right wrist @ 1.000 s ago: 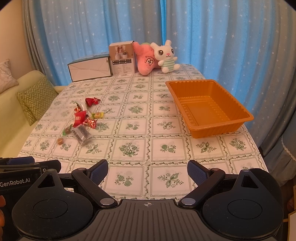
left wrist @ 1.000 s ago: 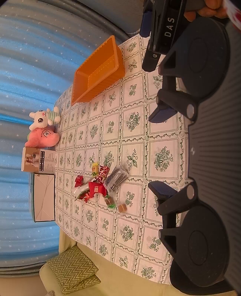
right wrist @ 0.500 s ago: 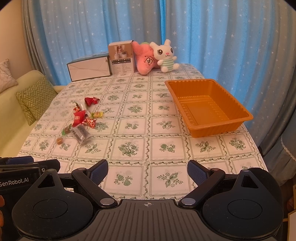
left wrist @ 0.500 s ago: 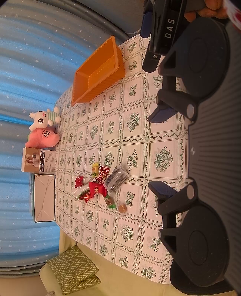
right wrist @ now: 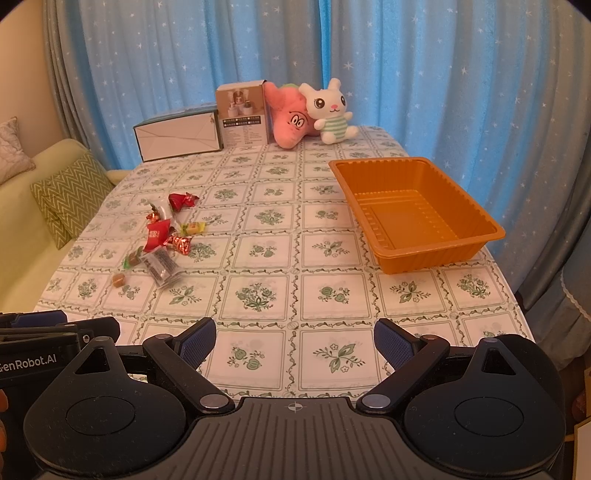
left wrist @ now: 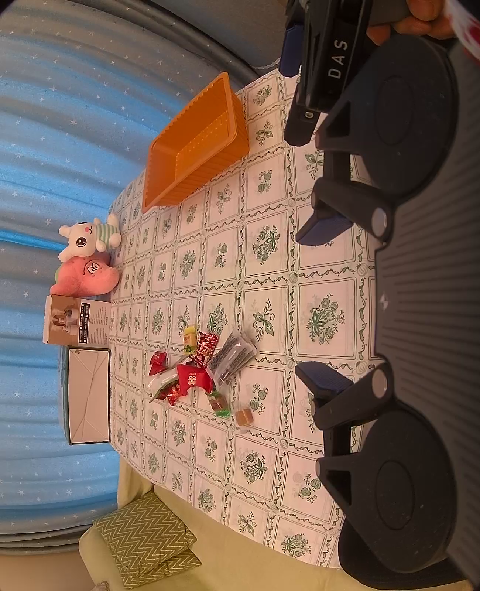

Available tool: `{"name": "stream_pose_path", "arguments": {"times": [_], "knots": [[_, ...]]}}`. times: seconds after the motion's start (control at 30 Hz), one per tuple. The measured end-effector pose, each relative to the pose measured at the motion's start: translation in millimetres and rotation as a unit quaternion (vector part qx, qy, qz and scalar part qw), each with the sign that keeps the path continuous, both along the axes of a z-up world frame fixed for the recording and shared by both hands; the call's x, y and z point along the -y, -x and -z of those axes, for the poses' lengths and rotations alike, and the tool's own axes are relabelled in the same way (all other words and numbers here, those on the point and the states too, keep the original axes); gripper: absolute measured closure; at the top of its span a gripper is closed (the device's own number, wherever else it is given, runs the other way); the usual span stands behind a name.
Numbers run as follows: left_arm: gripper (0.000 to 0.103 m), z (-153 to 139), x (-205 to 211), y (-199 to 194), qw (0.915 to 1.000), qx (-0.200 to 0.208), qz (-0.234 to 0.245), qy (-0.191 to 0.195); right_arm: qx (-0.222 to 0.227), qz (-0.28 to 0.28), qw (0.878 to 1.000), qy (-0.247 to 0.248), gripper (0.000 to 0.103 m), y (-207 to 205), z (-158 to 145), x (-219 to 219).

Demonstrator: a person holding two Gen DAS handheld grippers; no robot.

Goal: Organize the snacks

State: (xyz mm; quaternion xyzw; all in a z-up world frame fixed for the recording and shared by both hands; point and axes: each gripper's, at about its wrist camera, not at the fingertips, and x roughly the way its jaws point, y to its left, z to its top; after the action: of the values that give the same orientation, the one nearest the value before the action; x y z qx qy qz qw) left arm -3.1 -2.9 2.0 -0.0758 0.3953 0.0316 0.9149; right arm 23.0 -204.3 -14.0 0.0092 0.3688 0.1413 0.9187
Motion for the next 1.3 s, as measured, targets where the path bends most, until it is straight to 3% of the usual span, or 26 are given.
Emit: {"name": "stream_pose_path", "arguments": {"times": [0.5, 1.0, 1.17, 1.3], "knots": [[0.036, -1.3, -4.2, -0.3, 1.0, 0.002, -0.005, -0.001, 0.0, -0.003, 1.0, 0.0, 0.01, -1.1, 0.4, -3.1], [0.039, 19.4, -87.3, -27.6, 0.999, -0.014, -0.033, -0.026, 0.004, -0.066, 0.998, -0.011, 0.01, -40.0, 17.3, -51.7], [0.043, 32.6, -109.7, -53.3, 0.9988, -0.02, 0.027, -0.035, 0.003, -0.095, 0.995, -0.014, 0.011, -57.4, 26.4, -72.4], [0.047, 45.2, -121.4, -77.3, 0.9926, -0.03, 0.095, -0.069, -0.002, -0.119, 0.993, -0.011, 0.011, -70.7, 37.4, -90.4]]}}
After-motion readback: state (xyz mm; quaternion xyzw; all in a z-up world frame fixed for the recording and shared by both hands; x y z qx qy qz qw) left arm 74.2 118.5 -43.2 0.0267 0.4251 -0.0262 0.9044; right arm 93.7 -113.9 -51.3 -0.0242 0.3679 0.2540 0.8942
